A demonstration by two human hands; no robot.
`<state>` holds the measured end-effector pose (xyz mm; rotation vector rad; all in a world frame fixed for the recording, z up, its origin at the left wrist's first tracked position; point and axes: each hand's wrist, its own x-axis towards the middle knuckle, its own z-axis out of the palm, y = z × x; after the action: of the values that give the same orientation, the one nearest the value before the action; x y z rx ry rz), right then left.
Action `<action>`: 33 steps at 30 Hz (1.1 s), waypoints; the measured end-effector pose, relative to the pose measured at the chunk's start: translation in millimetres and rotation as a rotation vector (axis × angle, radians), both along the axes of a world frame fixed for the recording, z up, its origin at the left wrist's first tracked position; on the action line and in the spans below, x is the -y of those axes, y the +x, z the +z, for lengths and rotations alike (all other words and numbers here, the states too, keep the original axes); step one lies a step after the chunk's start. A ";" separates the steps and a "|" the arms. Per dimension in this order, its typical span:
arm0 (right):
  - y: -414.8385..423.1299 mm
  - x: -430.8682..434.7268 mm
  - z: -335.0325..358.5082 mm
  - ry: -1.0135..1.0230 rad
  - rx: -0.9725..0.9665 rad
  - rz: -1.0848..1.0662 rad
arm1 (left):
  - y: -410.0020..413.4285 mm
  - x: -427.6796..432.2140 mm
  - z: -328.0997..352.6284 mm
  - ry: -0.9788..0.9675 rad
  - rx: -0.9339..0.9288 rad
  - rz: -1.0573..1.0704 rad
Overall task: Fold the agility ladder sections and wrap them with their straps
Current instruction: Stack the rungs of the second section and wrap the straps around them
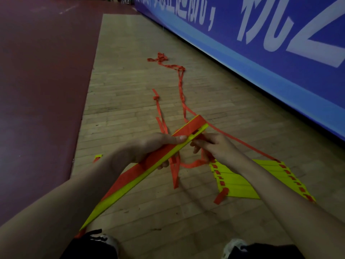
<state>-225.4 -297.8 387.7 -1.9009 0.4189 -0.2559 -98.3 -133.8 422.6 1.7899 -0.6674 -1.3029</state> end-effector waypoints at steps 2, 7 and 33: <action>3.1 -1.1 -2.0 -0.061 -0.033 -0.054 | -4.9 3.5 -1.9 -0.013 0.080 0.099; 8.9 -6.3 1.6 0.111 -0.078 -0.134 | -11.7 10.3 -13.5 -0.086 0.577 0.124; 3.2 1.0 31.4 0.587 0.197 -0.275 | -2.3 4.0 -25.0 -0.303 0.287 0.006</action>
<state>-222.2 -298.8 419.1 -1.2308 0.5516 -0.4439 -100.6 -137.8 397.6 1.7369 -0.9610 -0.8905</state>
